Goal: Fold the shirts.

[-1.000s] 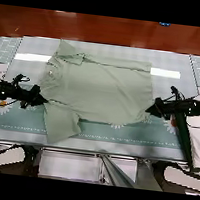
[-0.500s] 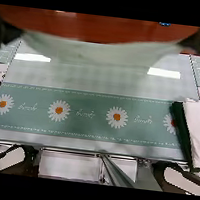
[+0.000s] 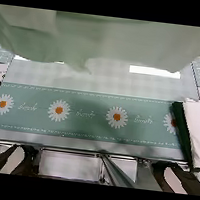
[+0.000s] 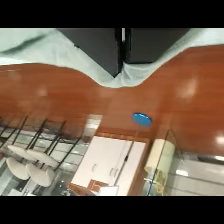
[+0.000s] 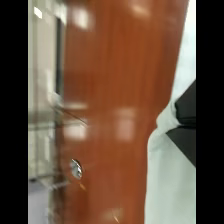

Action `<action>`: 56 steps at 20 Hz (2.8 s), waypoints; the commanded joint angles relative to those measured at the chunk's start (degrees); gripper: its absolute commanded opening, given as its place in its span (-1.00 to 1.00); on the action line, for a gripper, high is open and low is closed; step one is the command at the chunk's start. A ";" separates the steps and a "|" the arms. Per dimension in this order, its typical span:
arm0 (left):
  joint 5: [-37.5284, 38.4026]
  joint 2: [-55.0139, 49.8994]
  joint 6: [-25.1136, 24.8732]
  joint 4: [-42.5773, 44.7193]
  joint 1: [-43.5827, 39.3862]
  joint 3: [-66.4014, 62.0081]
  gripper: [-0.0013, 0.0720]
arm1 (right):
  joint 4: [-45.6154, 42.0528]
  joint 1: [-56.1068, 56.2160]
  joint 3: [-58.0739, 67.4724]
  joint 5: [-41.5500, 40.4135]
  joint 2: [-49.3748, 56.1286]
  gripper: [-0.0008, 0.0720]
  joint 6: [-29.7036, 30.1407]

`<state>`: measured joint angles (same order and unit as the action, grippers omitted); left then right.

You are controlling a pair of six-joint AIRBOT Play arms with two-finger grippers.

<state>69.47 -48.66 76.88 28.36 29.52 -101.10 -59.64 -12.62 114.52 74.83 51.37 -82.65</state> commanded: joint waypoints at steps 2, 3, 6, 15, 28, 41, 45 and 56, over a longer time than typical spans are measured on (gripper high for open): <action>1.25 11.43 3.74 9.29 -0.07 -1.33 -0.89 | -7.78 0.04 0.72 6.43 -9.77 -0.93 -0.74; 0.92 13.86 5.44 14.19 -1.51 -1.33 -0.89 | -9.49 0.04 0.70 8.94 -10.99 -0.93 -0.74; 1.62 20.85 11.54 28.79 -7.54 -1.33 -0.89 | -14.80 0.11 0.46 14.32 -13.70 -0.93 -2.23; 7.63 19.54 21.59 53.66 -20.24 4.35 -0.89 | -9.84 0.07 -16.15 15.89 -11.43 -0.93 -2.69; -23.58 -28.94 10.82 37.99 -22.05 24.15 -0.89 | 0.59 8.66 -27.34 -13.55 33.92 -0.93 7.58; -1.55 -53.18 6.21 29.42 -18.23 6.29 -0.89 | -0.33 6.49 -8.26 -6.23 57.46 -0.93 -2.82; 8.90 -52.65 3.06 30.16 -14.86 6.95 -0.89 | -1.42 3.74 -8.37 5.29 56.00 -0.93 -0.96; 14.43 -52.65 1.81 34.67 -14.08 20.48 -0.89 | -6.19 6.49 -17.70 8.66 58.58 -0.92 0.48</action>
<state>82.59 -101.30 79.46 61.34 15.33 -83.31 -64.36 -6.44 98.39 82.65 109.80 -82.37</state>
